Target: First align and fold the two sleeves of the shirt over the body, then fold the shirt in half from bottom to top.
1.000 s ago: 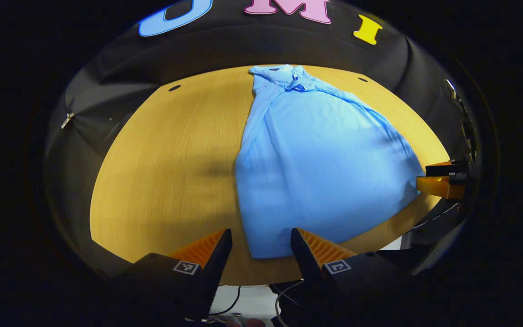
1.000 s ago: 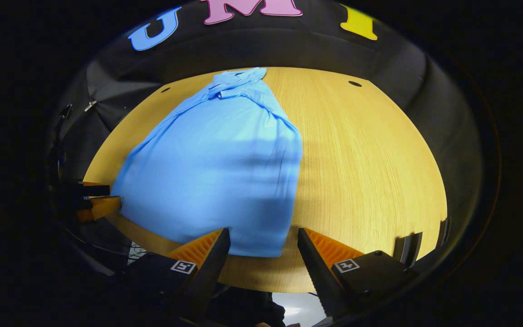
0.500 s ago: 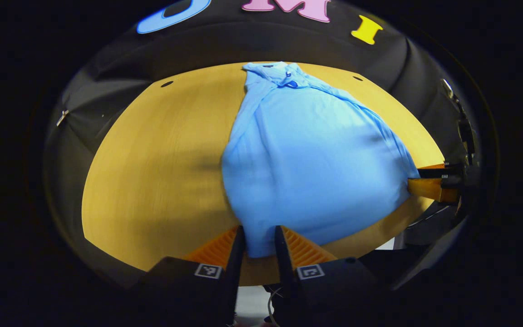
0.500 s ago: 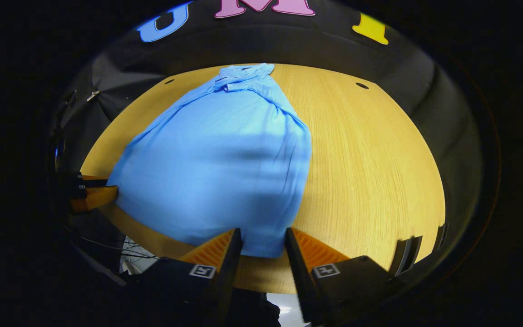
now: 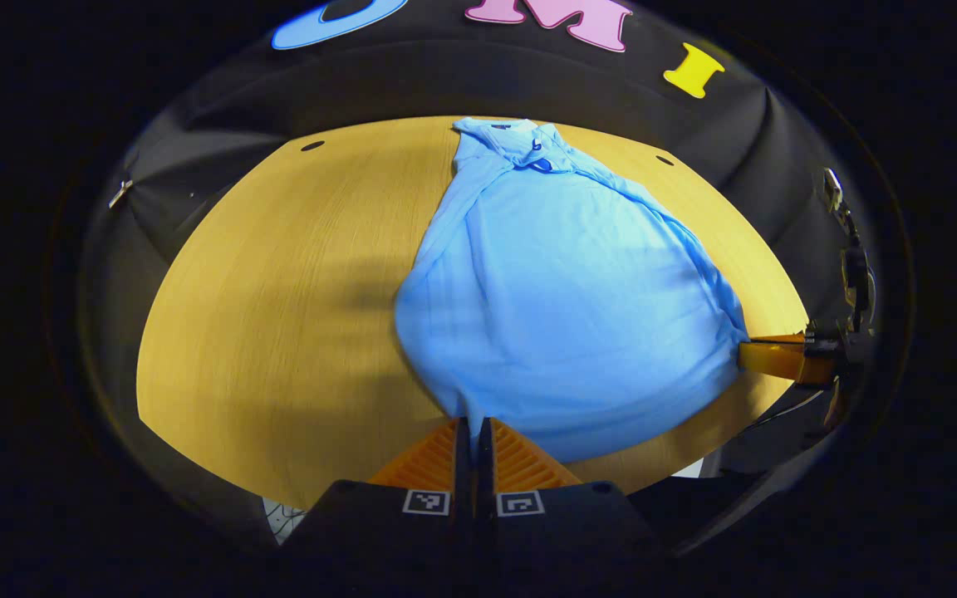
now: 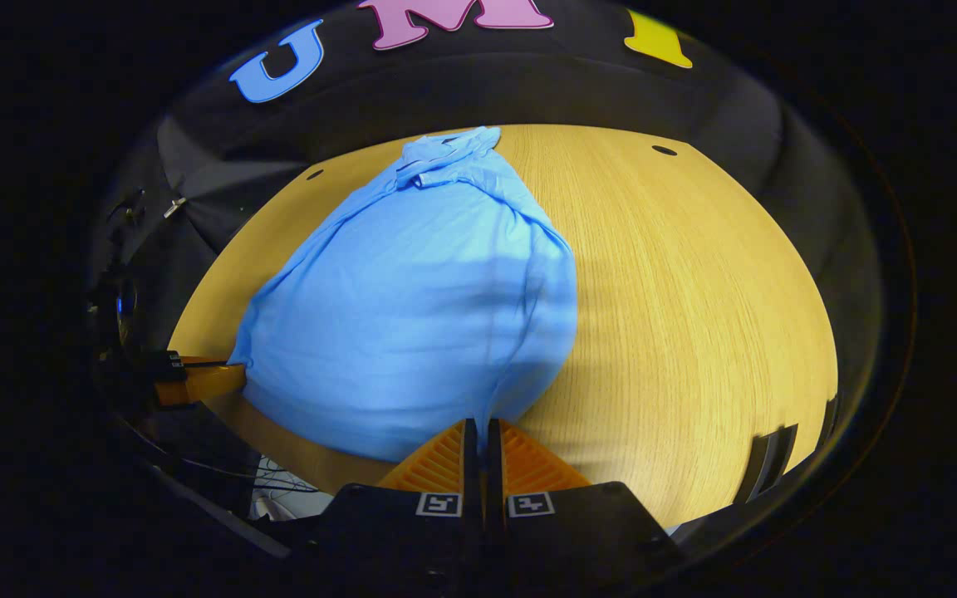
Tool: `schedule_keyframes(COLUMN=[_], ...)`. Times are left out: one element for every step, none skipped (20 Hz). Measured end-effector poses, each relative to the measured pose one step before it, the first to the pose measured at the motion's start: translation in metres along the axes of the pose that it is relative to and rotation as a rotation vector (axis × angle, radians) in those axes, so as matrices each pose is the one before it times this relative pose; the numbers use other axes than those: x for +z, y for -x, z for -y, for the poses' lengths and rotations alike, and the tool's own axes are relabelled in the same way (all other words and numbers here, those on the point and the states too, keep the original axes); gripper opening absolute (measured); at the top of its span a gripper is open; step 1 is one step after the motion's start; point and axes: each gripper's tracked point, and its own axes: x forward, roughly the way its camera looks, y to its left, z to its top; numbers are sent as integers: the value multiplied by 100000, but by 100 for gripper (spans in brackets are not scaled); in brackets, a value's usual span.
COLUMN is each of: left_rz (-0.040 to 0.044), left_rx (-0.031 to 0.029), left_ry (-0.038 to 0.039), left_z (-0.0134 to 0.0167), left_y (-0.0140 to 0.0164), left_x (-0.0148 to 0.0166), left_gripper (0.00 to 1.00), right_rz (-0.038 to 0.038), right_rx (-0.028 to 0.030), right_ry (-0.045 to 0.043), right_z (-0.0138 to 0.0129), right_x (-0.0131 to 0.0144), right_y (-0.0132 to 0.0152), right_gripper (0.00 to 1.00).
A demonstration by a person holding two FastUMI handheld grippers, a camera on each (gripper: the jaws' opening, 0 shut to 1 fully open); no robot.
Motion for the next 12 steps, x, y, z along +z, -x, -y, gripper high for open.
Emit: schedule_keyframes(left_rz=[1994,2090,2212,2250,2245,2518,2172,2227,3456,1853,1836,1802], left_rx=[76,194,7,-204,-45,283,4,196,444,212,185,67], left_ry=[-689,-403,-7,77,54,399,691,620,268,-158,85,444], left_z=[118,59,93,164,-10,-112,-51,-88,-150,-83,-63,2], left_y=[91,67,108,-22,47,-81,-99,-339,-376,-225,-493,-351], left_x=[883,1013,1174,1233,1297,1386,1409,1284,1916,1278,1058,1113], left_gripper=[6,6,6,6,6,6,6,6,6,6,6,6], right_rz=[1440,1796,1982,1774,1809,1960,2067,1777,1898,2174,1817,1929], right_rx=[291,-105,-58,-123,-101,-237,-31,-352,13,-107,-336,-89], right_ry=[42,-224,-533,-512,-594,-501,-829,-702,-701,-517,-222,-505], right_z=[3,86,155,82,185,61,119,29,161,37,34,-27], right_x=[821,882,1044,1013,1152,1135,1223,1116,1250,1400,1124,1176], right_y=[176,-37,-80,-97,-54,-185,-154,-154,-355,-280,-425,-349], right_gripper=[5,5,5,5,5,5,5,5,5,5,5,5])
